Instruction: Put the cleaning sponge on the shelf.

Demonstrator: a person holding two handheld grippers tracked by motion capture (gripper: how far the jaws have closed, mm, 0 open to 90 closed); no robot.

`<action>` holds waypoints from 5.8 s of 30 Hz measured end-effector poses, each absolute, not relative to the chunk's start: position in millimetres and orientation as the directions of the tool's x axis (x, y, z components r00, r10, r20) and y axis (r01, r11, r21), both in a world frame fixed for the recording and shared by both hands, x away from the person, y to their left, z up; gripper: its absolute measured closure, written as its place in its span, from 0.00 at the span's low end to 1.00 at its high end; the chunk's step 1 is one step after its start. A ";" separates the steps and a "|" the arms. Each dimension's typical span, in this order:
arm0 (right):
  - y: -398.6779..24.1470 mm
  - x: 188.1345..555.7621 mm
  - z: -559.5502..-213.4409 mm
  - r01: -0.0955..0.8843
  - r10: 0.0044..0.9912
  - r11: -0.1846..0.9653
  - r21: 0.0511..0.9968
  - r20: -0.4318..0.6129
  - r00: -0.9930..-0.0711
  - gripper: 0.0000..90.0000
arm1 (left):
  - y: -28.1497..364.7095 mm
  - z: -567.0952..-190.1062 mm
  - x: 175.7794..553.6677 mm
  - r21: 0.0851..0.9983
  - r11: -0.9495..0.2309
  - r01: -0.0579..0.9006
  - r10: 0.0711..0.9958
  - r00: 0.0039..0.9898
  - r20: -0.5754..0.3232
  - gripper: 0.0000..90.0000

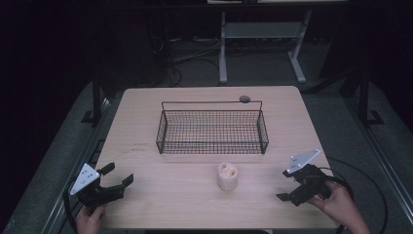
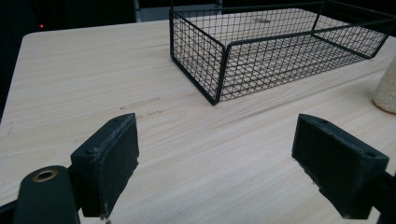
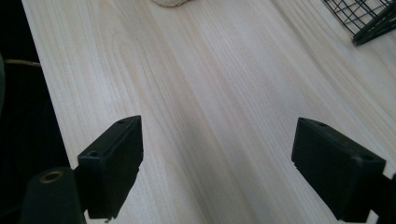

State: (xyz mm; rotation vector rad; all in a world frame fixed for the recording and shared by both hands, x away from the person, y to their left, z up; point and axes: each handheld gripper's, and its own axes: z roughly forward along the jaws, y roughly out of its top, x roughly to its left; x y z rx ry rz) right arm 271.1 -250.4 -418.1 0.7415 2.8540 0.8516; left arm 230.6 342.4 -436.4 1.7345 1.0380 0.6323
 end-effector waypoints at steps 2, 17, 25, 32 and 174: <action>-247.9 272.3 -416.0 0.422 0.461 0.736 0.530 0.064 -0.885 0.18 | 342.4 -436.7 231.0 0.921 -0.155 0.358 0.866 0.497 -0.048 0.15; -226.9 280.2 -404.5 0.370 0.397 0.786 0.496 0.054 -0.916 0.18 | 341.4 -436.8 231.8 0.922 -0.154 0.355 0.864 0.501 -0.048 0.15; -215.7 285.4 -405.6 0.355 0.370 0.811 0.465 0.062 -0.927 0.18 | 341.4 -436.7 232.3 0.922 -0.157 0.355 0.863 0.503 -0.046 0.16; -207.4 288.7 -402.0 0.345 0.358 0.821 0.455 0.062 -0.932 0.18 | 341.3 -436.5 232.3 0.922 -0.158 0.354 0.862 0.504 -0.046 0.15; -86.3 349.2 -352.8 0.187 0.152 0.911 0.368 0.122 -0.981 0.33 | 346.2 -434.8 232.0 0.927 -0.131 0.353 0.866 0.496 -0.067 0.15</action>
